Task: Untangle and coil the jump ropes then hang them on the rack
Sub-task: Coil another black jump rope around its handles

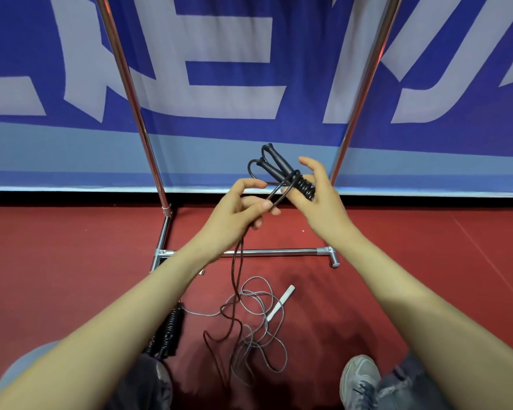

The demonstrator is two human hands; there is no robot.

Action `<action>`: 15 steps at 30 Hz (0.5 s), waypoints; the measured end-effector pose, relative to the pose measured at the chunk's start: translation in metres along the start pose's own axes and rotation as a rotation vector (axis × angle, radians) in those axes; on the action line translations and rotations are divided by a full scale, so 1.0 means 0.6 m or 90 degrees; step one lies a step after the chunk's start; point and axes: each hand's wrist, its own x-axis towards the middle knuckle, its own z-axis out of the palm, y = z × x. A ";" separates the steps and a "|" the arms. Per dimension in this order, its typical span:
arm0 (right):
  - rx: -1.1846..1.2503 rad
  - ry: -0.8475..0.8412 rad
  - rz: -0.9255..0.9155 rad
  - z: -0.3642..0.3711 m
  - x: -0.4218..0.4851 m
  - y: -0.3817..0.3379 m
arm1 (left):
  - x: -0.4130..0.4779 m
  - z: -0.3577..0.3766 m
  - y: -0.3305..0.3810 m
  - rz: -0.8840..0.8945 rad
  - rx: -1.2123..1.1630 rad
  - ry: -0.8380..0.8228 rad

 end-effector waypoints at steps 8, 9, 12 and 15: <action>0.288 -0.188 0.087 -0.033 -0.001 -0.020 | 0.006 -0.008 -0.013 0.031 -0.022 0.058; 0.319 -0.192 0.095 -0.031 -0.002 -0.022 | 0.004 -0.006 -0.014 0.035 -0.023 0.072; 0.396 -0.186 0.108 -0.020 -0.006 -0.025 | 0.000 0.004 -0.017 0.012 -0.046 0.072; 0.462 -0.158 0.104 -0.004 -0.010 -0.032 | -0.003 0.016 -0.020 -0.031 -0.113 0.018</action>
